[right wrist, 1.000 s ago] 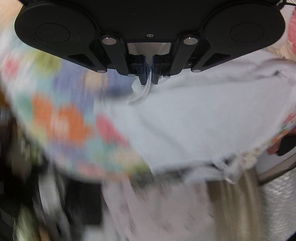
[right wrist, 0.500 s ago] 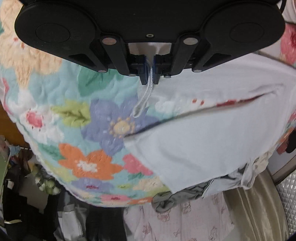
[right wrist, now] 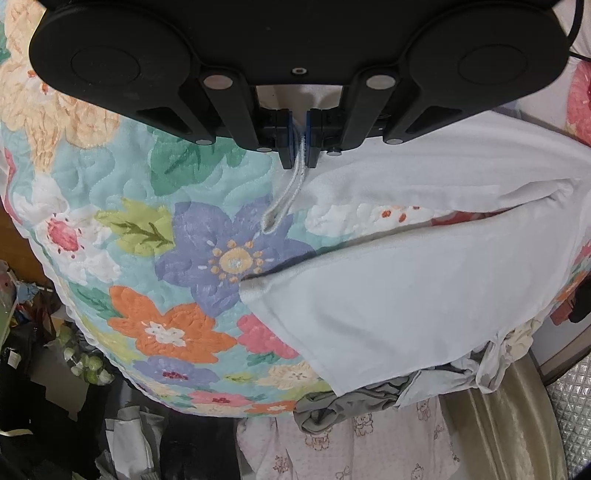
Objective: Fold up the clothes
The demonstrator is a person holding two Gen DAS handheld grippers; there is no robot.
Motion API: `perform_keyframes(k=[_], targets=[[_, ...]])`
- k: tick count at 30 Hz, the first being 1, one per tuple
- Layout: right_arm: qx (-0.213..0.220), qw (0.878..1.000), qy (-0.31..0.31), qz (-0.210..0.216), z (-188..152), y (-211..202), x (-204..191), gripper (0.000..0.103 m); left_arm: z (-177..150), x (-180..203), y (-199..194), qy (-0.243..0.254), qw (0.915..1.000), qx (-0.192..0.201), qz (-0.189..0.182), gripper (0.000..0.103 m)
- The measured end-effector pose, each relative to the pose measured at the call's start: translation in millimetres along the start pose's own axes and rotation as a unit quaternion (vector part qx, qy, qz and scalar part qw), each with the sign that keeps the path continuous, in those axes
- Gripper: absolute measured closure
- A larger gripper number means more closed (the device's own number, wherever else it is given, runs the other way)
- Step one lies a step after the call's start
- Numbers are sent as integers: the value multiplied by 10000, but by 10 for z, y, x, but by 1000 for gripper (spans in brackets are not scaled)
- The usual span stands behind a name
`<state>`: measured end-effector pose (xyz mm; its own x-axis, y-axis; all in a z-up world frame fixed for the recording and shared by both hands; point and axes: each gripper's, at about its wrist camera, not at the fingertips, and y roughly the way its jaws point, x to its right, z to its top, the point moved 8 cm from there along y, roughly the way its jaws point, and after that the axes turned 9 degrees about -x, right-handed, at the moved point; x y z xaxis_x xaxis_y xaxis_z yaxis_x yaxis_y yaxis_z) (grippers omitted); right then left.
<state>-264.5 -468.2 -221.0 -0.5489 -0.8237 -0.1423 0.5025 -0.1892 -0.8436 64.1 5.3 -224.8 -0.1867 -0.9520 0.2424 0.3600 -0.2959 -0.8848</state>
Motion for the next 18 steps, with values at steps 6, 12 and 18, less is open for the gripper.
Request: perform_keyframes(k=[6,12,18], targets=[[44,9999,-71,-148,86,39,-65,96,86,144,-294,515,9974,460,215,88],[105,9999,-62,-89,233,-49,-180,96,144,200,-434,609,9971,456,14,78],[283,9991,-51,316,476,-293,-442,96,60,461,-416,948,9939,445,-338,64]])
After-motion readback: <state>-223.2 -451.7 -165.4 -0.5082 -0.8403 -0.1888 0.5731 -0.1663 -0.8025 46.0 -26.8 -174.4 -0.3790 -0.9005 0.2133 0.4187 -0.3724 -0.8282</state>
